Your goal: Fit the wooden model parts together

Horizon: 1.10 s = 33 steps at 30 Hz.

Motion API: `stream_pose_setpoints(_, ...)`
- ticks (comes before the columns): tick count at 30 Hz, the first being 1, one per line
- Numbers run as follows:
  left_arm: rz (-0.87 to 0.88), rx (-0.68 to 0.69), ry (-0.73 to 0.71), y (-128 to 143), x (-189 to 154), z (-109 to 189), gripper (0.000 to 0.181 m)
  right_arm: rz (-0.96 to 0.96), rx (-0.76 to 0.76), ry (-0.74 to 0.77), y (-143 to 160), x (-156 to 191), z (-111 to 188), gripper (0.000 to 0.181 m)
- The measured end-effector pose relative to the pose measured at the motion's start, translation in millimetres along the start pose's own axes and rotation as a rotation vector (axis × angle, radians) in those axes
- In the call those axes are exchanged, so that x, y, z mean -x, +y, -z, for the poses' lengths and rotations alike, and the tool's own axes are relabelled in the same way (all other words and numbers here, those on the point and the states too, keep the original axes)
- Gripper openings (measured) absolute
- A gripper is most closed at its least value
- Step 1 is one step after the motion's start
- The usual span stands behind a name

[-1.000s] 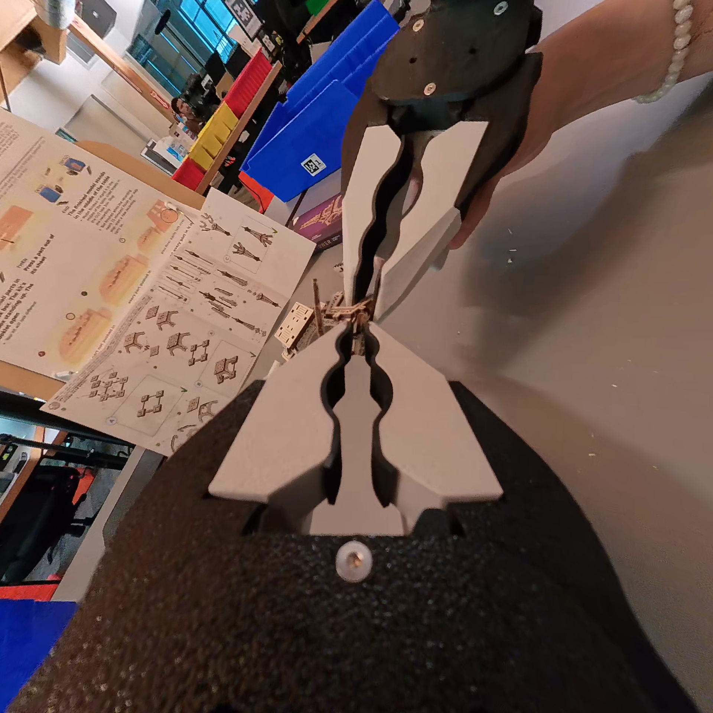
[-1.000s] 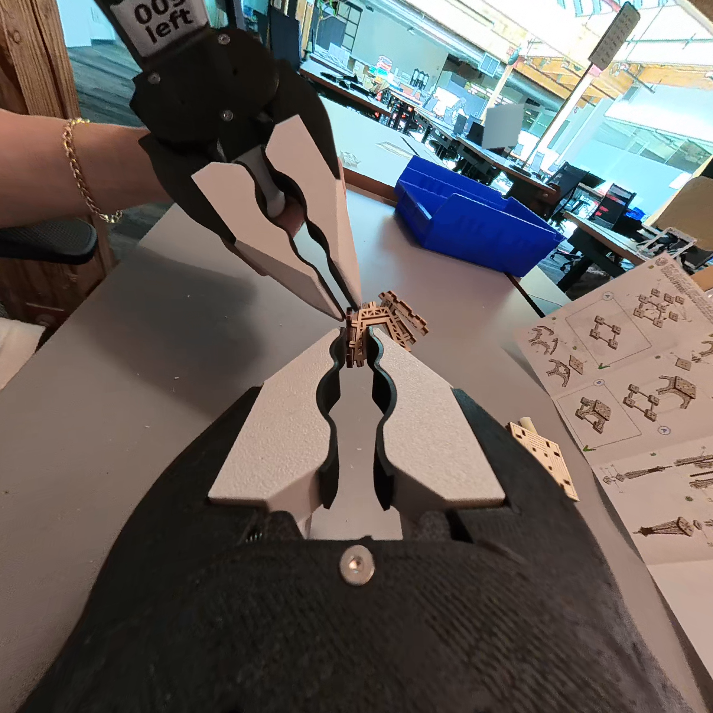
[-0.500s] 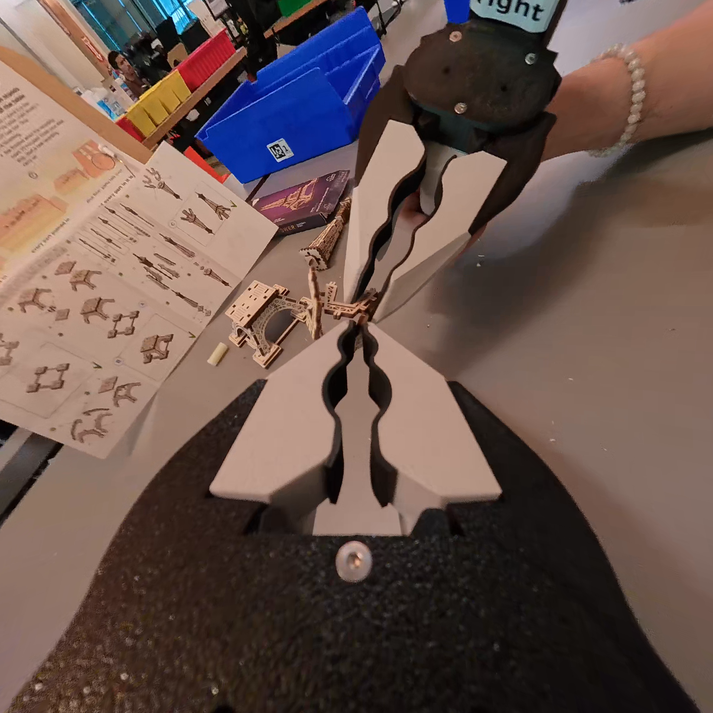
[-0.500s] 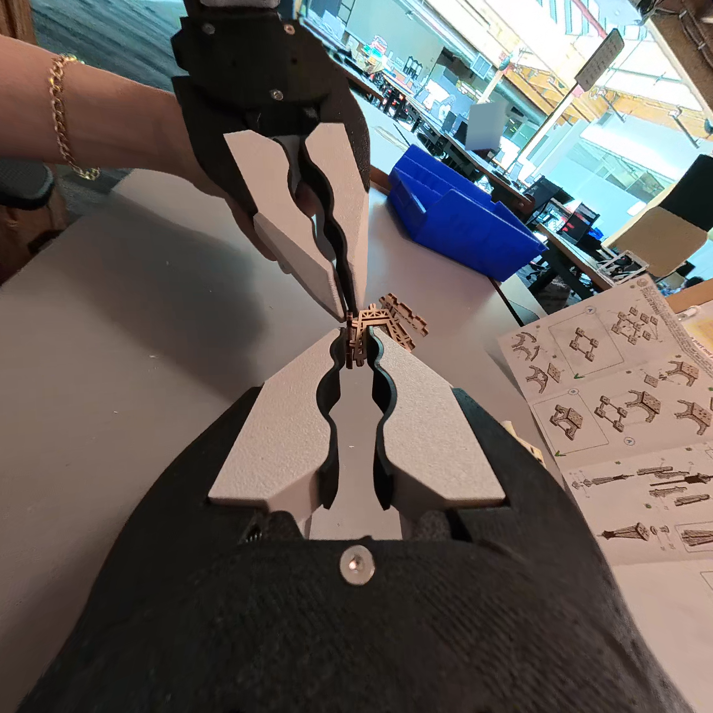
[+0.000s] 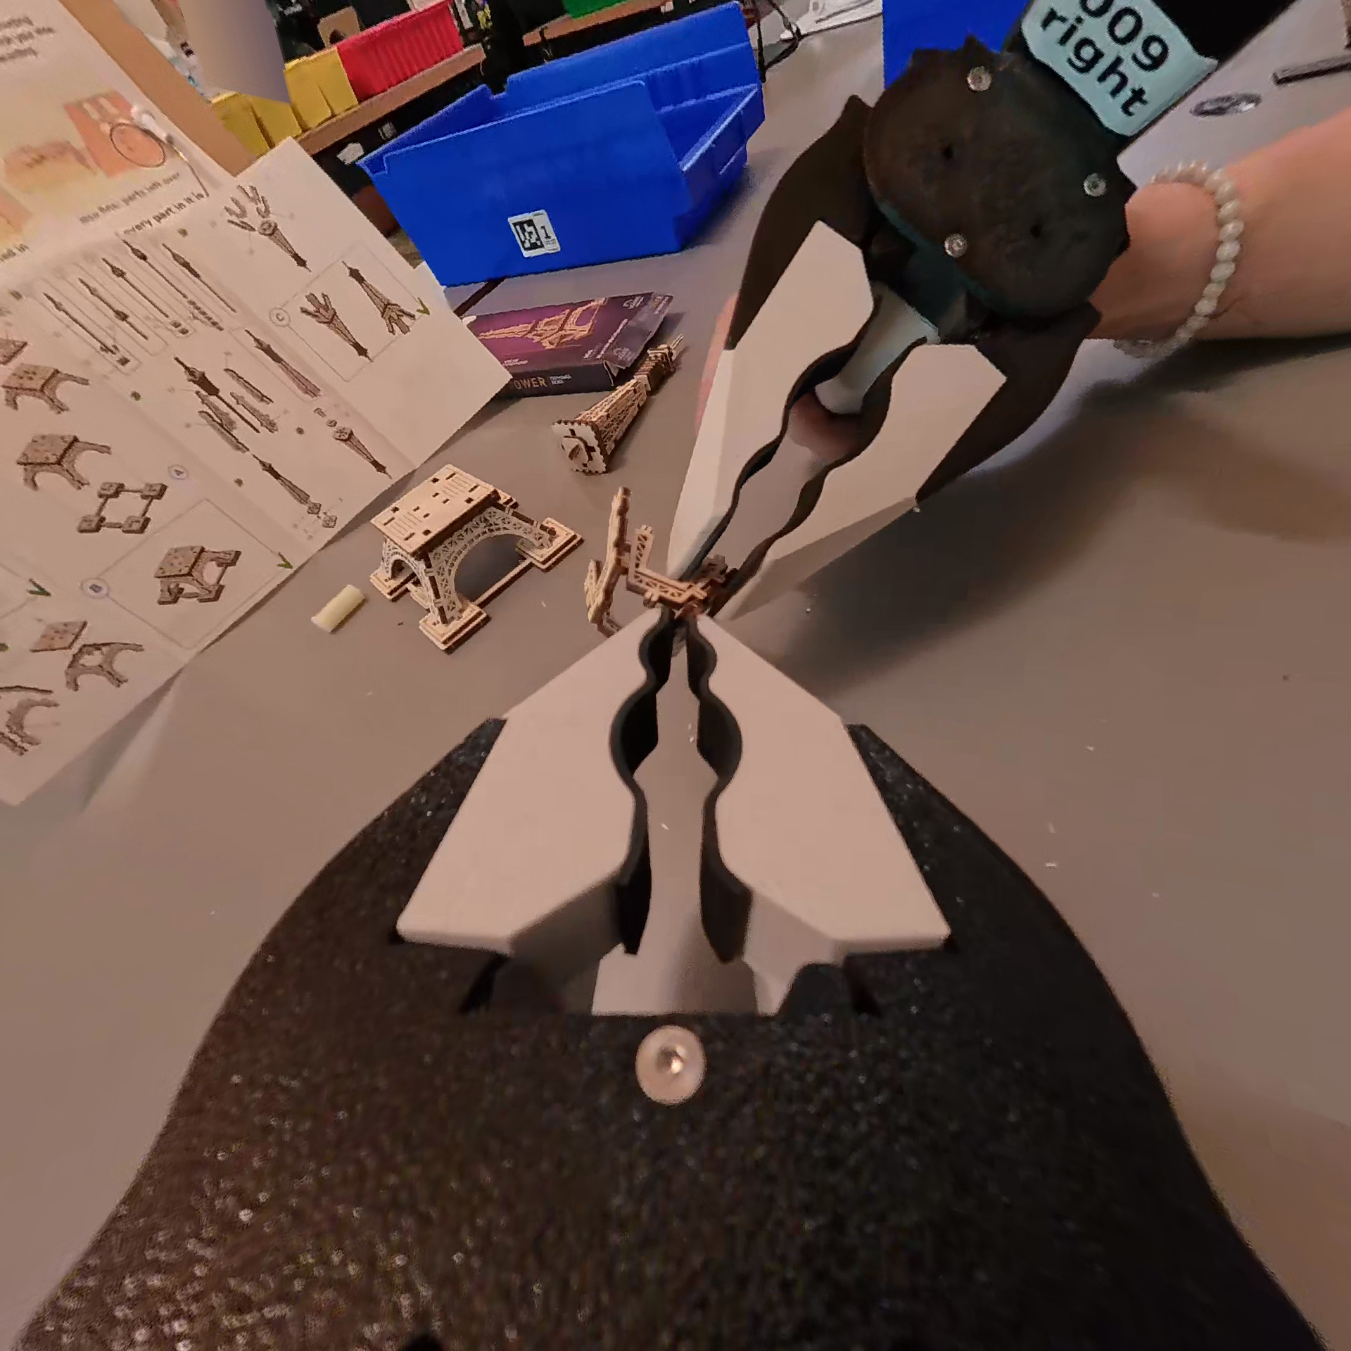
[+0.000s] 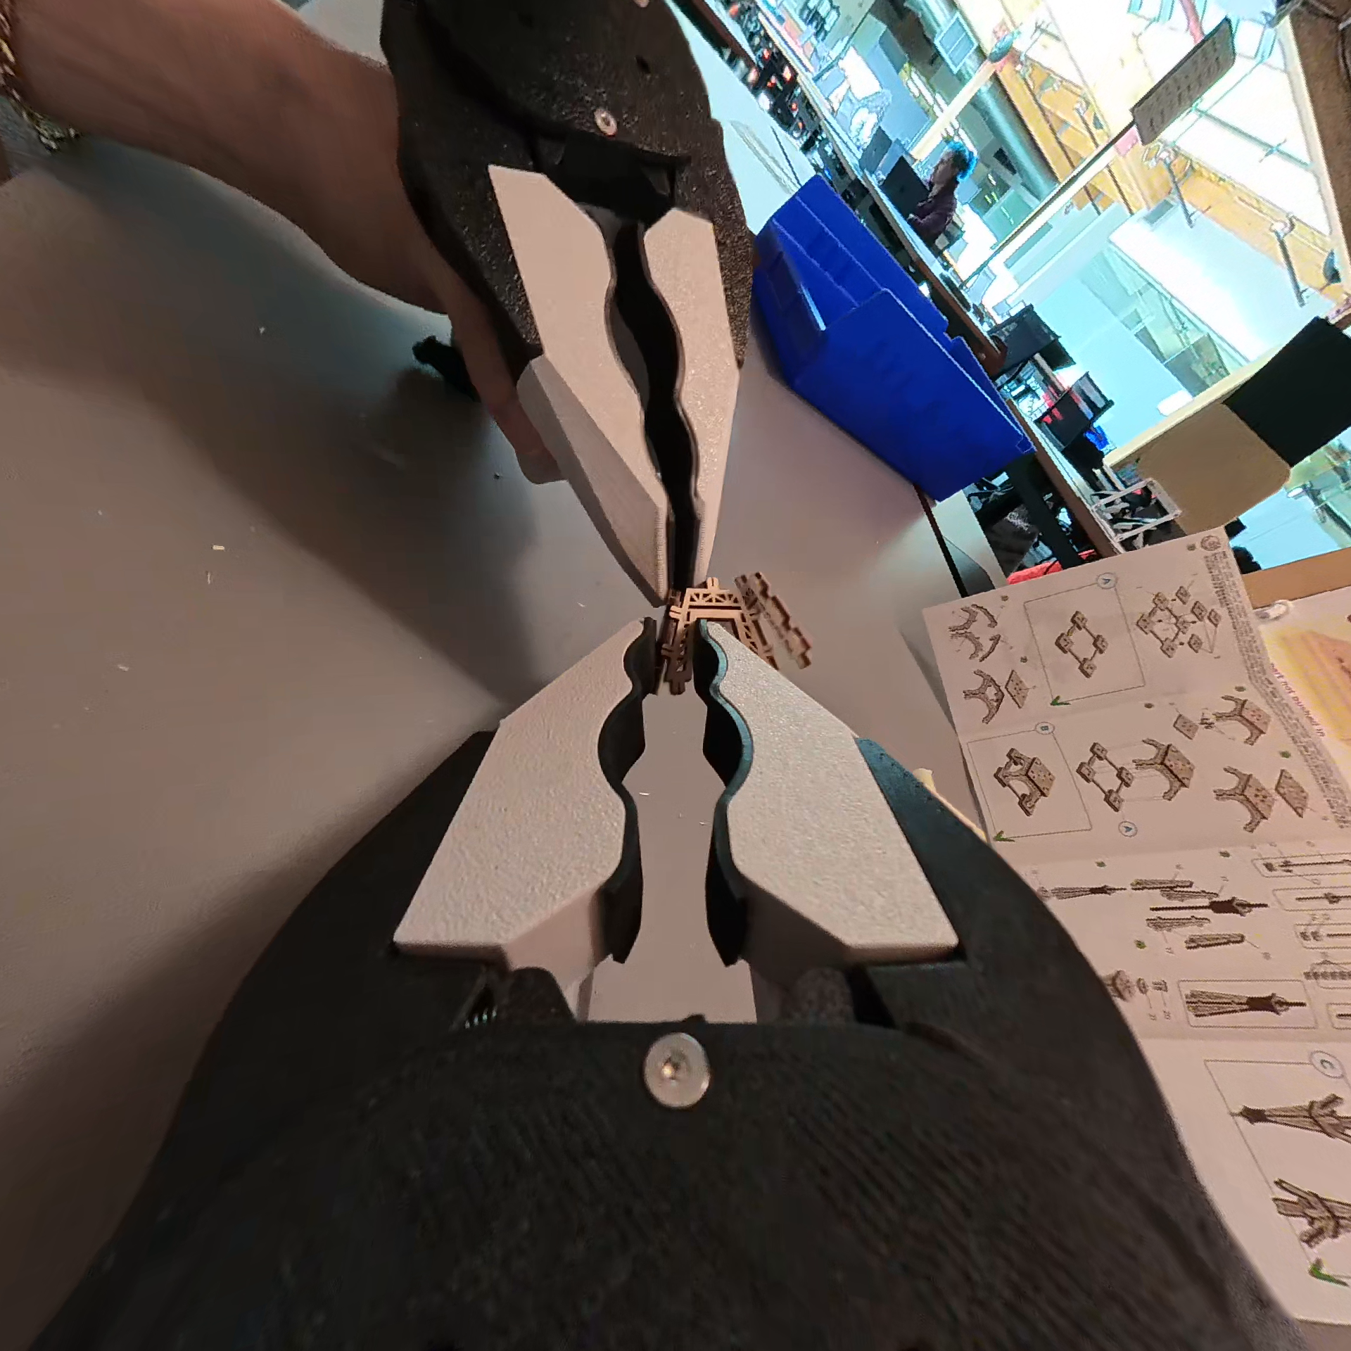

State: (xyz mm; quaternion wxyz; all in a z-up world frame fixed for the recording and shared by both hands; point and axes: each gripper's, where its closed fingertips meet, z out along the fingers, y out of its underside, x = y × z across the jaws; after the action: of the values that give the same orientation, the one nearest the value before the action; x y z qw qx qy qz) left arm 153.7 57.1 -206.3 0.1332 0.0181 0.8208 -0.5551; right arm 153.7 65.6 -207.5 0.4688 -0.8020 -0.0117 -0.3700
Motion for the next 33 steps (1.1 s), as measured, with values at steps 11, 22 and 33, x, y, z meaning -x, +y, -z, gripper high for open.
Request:
stream_pose_setpoints(11,0.154,-0.059,0.008,-16,3,1,0.001,-0.202,-0.106,-0.01,-9,-11,6,0.007)
stream_pose_setpoints(22,-0.014,-0.021,-0.055,-32,0,6,0.002,-0.383,-0.205,-0.072,-22,-17,16,0.007)
stream_pose_setpoints(33,0.104,-0.081,-0.006,-46,-1,11,0.001,-0.234,-0.209,0.005,-32,-18,17,0.008)
